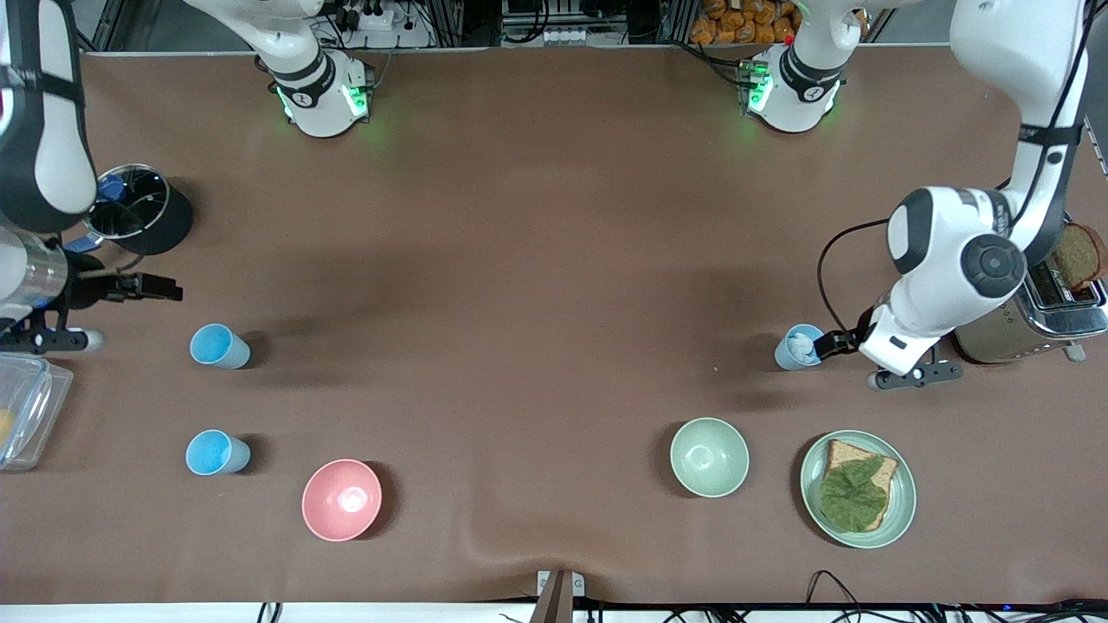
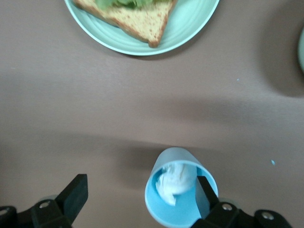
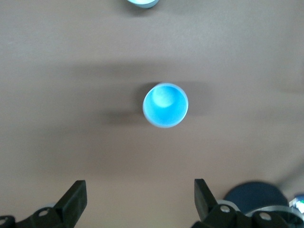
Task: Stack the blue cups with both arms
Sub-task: 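Grasp the filled cup with the left gripper while the right gripper grasps an empty cup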
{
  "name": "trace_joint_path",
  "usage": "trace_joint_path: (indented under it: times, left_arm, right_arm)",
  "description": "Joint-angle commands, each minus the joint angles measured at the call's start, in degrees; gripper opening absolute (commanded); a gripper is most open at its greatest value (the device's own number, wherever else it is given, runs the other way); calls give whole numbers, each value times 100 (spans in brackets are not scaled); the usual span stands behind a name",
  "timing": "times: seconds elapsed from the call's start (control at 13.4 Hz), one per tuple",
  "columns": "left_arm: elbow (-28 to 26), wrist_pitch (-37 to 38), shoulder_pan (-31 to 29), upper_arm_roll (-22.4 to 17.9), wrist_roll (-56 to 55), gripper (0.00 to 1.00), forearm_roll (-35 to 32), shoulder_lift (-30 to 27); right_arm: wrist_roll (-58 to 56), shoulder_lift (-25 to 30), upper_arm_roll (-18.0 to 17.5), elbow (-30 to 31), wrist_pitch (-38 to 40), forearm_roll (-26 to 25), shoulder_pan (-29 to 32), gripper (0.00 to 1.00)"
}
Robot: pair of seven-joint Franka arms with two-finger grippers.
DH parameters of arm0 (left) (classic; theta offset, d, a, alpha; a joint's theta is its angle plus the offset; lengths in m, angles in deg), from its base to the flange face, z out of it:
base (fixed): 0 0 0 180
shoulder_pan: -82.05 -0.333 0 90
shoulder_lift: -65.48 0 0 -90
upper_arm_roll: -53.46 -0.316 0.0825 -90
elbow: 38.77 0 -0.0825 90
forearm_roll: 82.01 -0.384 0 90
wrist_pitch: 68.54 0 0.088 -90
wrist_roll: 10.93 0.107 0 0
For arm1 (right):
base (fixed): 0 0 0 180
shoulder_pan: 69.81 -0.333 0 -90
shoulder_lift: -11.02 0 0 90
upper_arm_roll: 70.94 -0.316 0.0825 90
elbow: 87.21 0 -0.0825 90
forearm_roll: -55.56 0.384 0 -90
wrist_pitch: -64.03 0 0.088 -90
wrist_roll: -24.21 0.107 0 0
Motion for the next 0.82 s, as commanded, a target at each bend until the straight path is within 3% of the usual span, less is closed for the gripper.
trace_joint_path:
  times: [0.0,0.3,0.75]
  left_arm:
    - [-232,-428,-19,33,128,100,74,157]
    - [-567,-597,-19,50,136,100,74,114]
    - [-690,-518,-46,50,250,100,74,-185]
  right_arm:
    - [-484,-631,-48,-69,-559,-45,289,100]
    - [-863,-1309,-48,-60,-1324,-98,430,100]
    - [-942,-1714,-48,-52,-1440,-98,430,100]
